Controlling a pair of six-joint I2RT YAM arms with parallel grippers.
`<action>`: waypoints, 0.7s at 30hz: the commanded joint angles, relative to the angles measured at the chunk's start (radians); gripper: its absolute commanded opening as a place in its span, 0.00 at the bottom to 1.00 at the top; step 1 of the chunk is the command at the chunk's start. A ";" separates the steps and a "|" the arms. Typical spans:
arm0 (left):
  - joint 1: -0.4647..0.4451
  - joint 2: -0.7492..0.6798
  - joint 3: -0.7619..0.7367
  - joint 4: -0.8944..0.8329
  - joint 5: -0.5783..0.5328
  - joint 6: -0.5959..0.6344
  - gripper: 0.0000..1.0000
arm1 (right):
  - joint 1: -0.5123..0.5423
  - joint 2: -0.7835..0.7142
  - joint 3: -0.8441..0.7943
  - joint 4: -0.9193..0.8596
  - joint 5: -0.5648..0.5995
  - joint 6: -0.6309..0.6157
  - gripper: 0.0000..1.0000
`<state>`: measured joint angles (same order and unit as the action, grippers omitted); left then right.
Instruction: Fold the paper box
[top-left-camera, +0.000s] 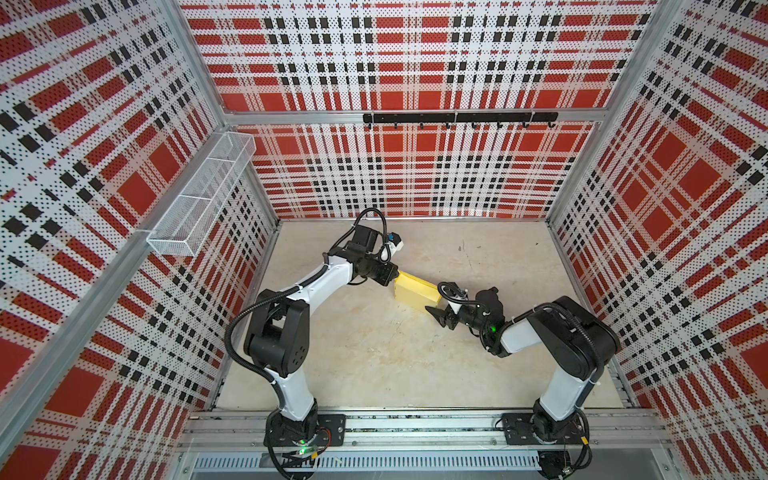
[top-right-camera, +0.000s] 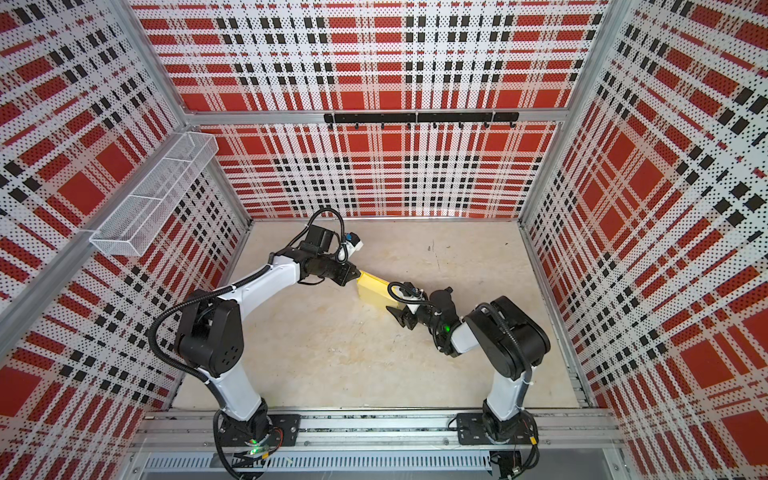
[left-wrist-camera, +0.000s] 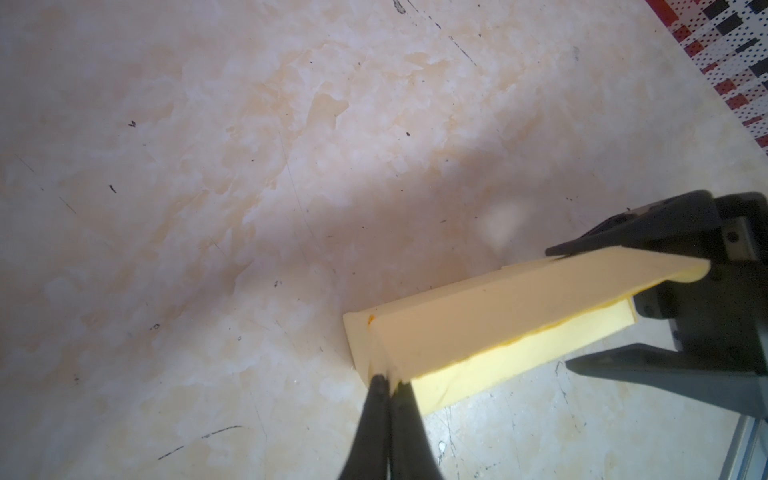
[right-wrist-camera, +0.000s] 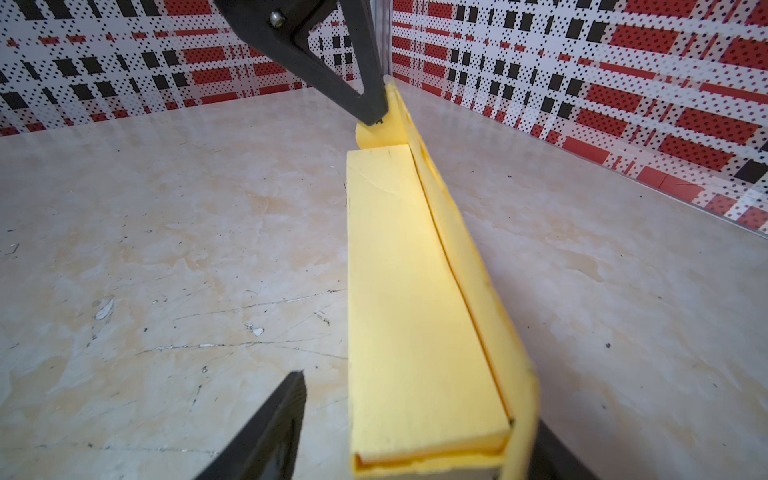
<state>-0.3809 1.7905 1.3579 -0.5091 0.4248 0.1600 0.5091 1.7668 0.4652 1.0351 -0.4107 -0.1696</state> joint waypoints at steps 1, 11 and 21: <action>-0.015 -0.020 -0.026 -0.021 -0.032 -0.020 0.00 | 0.000 -0.054 -0.047 0.035 0.041 -0.002 0.72; -0.023 -0.026 -0.053 0.005 -0.050 -0.038 0.00 | 0.020 -0.356 -0.128 -0.265 0.245 0.074 0.76; -0.029 -0.028 -0.066 0.026 -0.049 -0.068 0.00 | 0.171 -0.690 0.141 -1.078 0.535 0.241 0.57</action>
<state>-0.3973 1.7744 1.3212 -0.4553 0.3847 0.1196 0.6594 1.1137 0.5148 0.2501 0.0032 -0.0189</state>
